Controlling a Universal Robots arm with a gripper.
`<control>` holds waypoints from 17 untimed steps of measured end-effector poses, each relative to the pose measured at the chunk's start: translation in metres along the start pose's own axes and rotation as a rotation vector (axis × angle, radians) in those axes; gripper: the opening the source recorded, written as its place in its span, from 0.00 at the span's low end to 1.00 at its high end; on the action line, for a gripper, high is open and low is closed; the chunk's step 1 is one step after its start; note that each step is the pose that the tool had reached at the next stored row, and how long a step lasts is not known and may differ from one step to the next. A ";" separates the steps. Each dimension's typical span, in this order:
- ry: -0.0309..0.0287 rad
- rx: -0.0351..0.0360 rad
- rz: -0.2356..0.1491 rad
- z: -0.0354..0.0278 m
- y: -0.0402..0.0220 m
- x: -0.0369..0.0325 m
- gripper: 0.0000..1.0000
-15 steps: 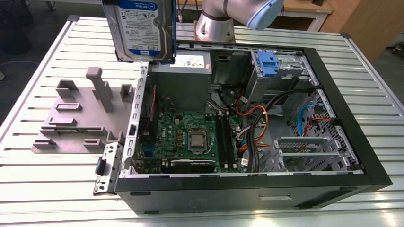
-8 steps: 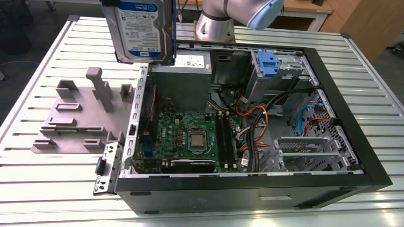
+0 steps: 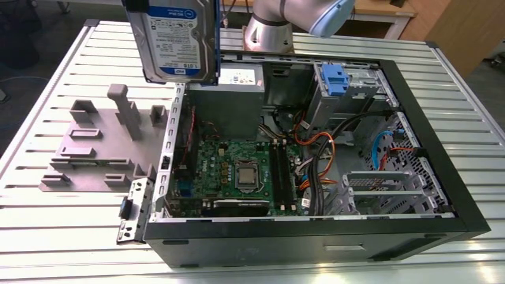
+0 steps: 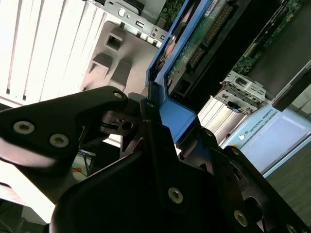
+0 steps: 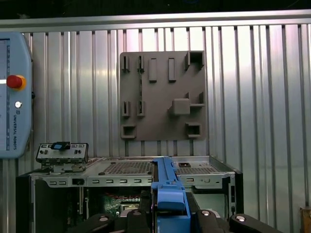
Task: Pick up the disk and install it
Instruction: 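Pick up the disk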
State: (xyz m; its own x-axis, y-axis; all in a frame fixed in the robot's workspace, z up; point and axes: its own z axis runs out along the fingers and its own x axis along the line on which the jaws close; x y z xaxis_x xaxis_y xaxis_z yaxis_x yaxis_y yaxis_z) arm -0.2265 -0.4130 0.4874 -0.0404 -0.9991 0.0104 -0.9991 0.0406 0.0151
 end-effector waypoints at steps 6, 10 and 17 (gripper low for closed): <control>0.0000 0.0000 0.000 0.0009 -0.0043 0.0018 0.37; 0.0002 -0.0001 0.000 0.0011 -0.0105 0.0019 0.37; 0.0001 -0.0001 0.000 0.0014 -0.0239 0.0015 0.37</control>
State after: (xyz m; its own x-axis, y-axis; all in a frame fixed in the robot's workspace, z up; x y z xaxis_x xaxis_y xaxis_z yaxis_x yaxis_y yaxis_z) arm -0.2026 -0.4155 0.4857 -0.0404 -0.9991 0.0105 -0.9991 0.0406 0.0152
